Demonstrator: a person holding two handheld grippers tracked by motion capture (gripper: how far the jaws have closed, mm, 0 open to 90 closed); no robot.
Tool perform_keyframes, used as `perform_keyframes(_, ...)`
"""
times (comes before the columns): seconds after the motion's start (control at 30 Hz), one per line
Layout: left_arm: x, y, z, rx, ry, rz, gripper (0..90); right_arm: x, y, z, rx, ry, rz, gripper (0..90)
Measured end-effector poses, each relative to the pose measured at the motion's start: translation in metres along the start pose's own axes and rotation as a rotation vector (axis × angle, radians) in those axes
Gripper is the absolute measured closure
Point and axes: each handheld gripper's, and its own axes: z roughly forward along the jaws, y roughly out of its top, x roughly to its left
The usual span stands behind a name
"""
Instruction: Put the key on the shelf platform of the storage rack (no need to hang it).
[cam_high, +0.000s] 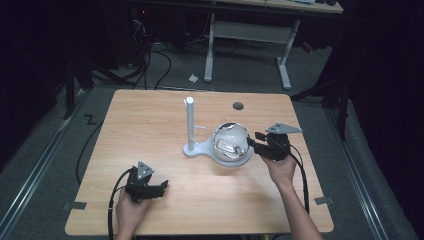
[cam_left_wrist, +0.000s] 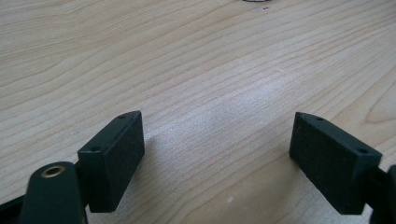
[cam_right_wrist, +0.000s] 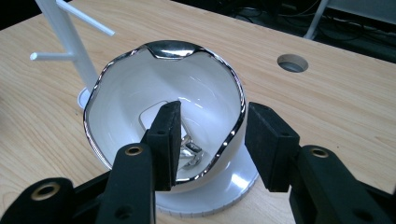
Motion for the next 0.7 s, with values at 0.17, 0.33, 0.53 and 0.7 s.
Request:
perform_keyframes(0.17,0.000,0.000,0.000,0.000,0.000,0.000,18.3,-0.001,-0.001,-0.008,-0.007,-0.001,-0.007,56.4)
perform_keyframes(0.33,0.000,0.000,0.000,0.000,0.000,0.000,18.3,0.000,-0.002,-0.014,-0.005,0.003,0.001,56.2)
perform_keyframes(0.53,0.000,0.000,0.000,0.000,0.000,0.000,18.3,0.001,-0.003,-0.022,-0.010,0.004,-0.006,56.2)
perform_keyframes(0.7,0.000,0.000,0.000,0.000,0.000,0.000,18.3,-0.002,-0.010,-0.027,-0.028,0.009,0.021,56.6)
